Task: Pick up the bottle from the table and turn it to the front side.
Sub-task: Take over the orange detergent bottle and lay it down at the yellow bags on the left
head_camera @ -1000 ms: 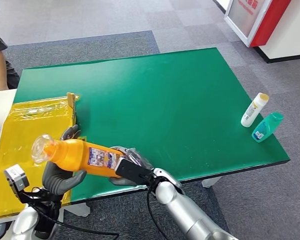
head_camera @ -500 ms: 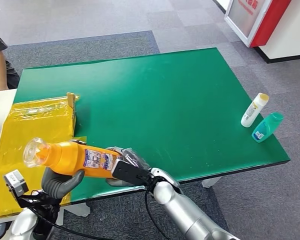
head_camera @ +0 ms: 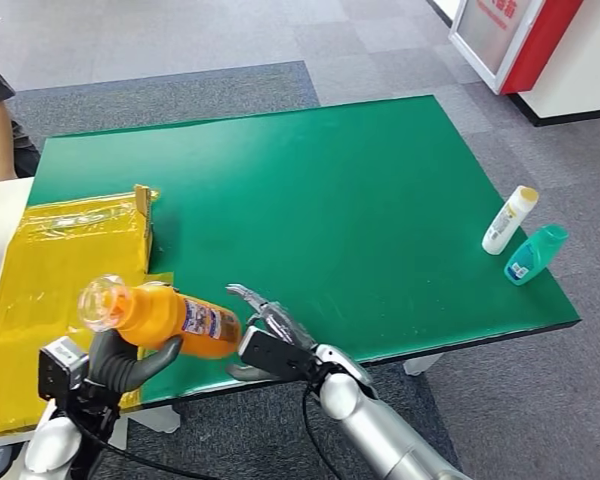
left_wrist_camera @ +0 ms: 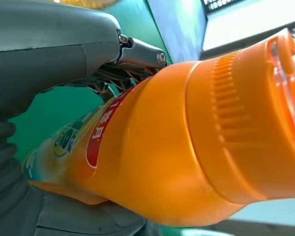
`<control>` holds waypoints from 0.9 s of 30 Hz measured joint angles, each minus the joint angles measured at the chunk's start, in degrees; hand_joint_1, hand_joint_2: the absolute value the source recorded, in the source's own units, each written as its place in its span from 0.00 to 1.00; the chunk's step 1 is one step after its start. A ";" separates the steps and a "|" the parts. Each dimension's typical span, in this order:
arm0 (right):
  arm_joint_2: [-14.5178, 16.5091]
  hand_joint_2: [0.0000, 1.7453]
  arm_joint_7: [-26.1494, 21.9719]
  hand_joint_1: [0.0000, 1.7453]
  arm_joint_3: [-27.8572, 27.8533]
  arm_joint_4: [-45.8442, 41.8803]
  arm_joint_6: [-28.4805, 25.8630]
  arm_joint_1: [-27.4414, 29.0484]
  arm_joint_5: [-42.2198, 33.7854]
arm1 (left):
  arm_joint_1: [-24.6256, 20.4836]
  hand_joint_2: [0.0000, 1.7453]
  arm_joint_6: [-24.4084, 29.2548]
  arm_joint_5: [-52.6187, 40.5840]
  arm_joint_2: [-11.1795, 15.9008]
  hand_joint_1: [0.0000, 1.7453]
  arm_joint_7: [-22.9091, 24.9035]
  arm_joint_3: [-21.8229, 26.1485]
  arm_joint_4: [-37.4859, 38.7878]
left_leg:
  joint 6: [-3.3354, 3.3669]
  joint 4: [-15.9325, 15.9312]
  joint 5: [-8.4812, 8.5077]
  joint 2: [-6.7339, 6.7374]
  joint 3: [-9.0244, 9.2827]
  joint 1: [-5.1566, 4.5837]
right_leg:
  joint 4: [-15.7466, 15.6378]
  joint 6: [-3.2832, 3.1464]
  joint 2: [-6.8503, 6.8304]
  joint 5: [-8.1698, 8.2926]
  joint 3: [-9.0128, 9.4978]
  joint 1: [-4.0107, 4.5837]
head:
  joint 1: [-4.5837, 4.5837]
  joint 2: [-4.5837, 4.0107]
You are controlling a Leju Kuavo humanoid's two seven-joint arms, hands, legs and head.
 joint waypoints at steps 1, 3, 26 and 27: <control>-0.36 1.00 -0.20 0.00 -0.58 -0.99 -0.08 0.77 -0.08 | 0.01 1.00 1.12 -1.69 0.22 1.00 0.75 0.01 -0.59 | 0.00 0.00 0.00 0.00 0.00 0.00 | 0.00 0.00 0.00 0.00 -0.01 0.00 | -0.01 0.00; -1.11 1.00 -0.57 0.00 -2.01 -3.31 -0.07 2.43 -0.09 | 0.01 1.00 2.95 -5.10 0.90 1.00 2.56 0.02 -2.04 | -0.01 0.00 -0.01 0.01 0.00 0.00 | 0.00 0.00 0.00 0.00 -0.02 0.00 | 0.00 0.00; -4.66 1.00 -4.77 0.00 -19.80 -18.96 3.85 15.95 -1.14 | -16.48 1.00 2.52 -42.48 18.38 1.00 24.14 -6.26 -4.05 | -0.09 -0.01 0.07 0.07 -0.03 0.01 | 0.05 -0.12 0.08 0.11 -0.10 0.04 | 0.00 0.00; -4.61 1.00 -4.54 0.00 -19.78 -18.98 4.08 15.70 -0.97 | -16.88 1.00 2.10 -42.81 19.68 1.00 24.05 -6.78 -3.50 | -0.10 -0.01 0.07 0.10 -0.03 0.02 | 0.06 -0.13 0.11 0.11 -0.12 0.04 | -0.01 0.00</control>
